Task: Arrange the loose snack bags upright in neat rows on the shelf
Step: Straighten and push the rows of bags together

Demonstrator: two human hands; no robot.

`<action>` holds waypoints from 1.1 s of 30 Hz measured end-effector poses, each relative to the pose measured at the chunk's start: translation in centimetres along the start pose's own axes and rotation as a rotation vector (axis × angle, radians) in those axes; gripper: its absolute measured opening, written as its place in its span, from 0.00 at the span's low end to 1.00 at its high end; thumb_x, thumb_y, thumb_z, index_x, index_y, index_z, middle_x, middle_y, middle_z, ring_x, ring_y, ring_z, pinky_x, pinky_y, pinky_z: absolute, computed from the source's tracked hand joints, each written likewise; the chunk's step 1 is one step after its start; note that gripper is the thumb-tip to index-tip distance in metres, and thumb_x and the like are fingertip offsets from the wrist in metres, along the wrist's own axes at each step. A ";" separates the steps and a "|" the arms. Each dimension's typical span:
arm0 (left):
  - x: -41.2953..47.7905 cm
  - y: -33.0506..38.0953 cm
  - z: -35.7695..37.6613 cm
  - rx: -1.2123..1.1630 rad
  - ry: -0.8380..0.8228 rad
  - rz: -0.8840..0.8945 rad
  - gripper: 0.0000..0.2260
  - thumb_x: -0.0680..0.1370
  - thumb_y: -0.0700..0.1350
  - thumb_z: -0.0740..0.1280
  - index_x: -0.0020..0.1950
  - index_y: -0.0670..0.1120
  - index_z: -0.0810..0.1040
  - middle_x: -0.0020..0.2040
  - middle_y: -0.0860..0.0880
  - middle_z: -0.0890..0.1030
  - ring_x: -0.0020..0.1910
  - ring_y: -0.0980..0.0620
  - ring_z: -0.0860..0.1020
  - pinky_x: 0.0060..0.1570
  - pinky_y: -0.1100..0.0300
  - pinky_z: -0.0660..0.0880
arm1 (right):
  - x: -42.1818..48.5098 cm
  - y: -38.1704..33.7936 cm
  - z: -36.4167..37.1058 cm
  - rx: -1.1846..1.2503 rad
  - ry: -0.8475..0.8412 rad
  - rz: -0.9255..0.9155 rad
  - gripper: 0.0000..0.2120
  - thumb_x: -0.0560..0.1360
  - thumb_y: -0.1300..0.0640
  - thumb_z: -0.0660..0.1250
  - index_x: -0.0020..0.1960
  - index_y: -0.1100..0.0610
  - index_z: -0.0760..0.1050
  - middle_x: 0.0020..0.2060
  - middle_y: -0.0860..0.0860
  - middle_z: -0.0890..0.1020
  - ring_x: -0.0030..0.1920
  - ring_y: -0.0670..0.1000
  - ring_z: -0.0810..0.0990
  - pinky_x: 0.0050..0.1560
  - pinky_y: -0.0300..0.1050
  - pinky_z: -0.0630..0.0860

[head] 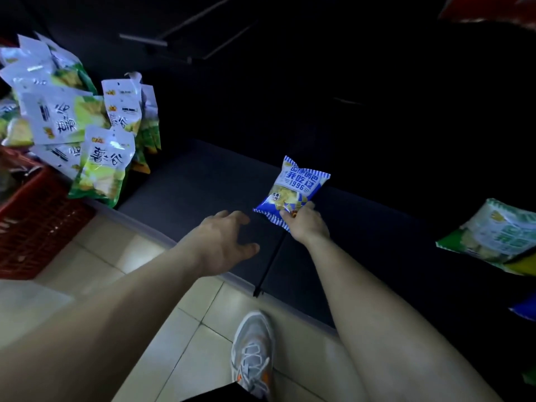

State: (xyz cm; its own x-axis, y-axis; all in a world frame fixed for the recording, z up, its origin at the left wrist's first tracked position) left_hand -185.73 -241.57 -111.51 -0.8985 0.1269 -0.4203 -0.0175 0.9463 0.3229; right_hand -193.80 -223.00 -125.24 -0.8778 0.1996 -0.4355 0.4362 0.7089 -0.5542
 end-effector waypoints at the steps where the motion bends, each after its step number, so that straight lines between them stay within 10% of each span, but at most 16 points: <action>1: 0.0 -0.4 0.2 -0.010 -0.001 -0.009 0.30 0.75 0.60 0.68 0.73 0.50 0.65 0.68 0.48 0.69 0.68 0.45 0.68 0.64 0.52 0.68 | 0.4 0.1 0.4 0.016 0.022 0.013 0.32 0.76 0.39 0.66 0.67 0.61 0.62 0.62 0.60 0.76 0.57 0.62 0.78 0.43 0.50 0.73; 18: -1.5 4.8 -1.7 0.027 0.093 0.088 0.35 0.73 0.60 0.71 0.75 0.50 0.62 0.69 0.47 0.70 0.68 0.46 0.68 0.65 0.48 0.69 | -8.6 6.3 -11.0 -0.077 -0.097 -0.239 0.21 0.62 0.50 0.82 0.51 0.47 0.77 0.46 0.43 0.83 0.48 0.47 0.82 0.47 0.43 0.75; 24: -4.7 14.0 -1.6 -0.143 0.077 0.343 0.45 0.63 0.64 0.77 0.75 0.54 0.64 0.67 0.54 0.73 0.67 0.53 0.69 0.65 0.56 0.67 | -18.6 10.7 -21.2 -0.205 -0.125 -0.315 0.28 0.61 0.46 0.82 0.57 0.44 0.75 0.48 0.43 0.84 0.50 0.45 0.81 0.53 0.48 0.78; 28: -6.3 20.9 0.6 -0.237 -0.059 0.492 0.34 0.63 0.60 0.79 0.65 0.57 0.73 0.52 0.60 0.81 0.47 0.67 0.77 0.43 0.74 0.70 | -23.3 14.8 -25.7 -0.193 -0.056 -0.305 0.29 0.62 0.44 0.82 0.58 0.43 0.74 0.50 0.41 0.83 0.49 0.43 0.80 0.49 0.43 0.78; 33: -6.2 28.7 2.4 -0.183 0.008 0.558 0.27 0.65 0.60 0.78 0.60 0.58 0.75 0.49 0.59 0.80 0.46 0.62 0.78 0.44 0.61 0.75 | -26.4 21.1 -29.6 -0.184 0.012 -0.251 0.42 0.65 0.38 0.77 0.73 0.46 0.63 0.63 0.45 0.77 0.57 0.45 0.77 0.50 0.40 0.73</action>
State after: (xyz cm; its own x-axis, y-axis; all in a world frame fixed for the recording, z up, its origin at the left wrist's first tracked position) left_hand -179.63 -214.50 -101.67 -0.7970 0.5879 -0.1383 0.3843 0.6703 0.6348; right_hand -167.24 -193.30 -104.46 -0.9562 0.0102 -0.2926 0.1636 0.8474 -0.5051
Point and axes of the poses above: each hand's wrist, its own x-axis towards the middle knuckle, its own z-axis out of the palm, y = z × x, the point moved 5 cm from there along x, towards the middle knuckle
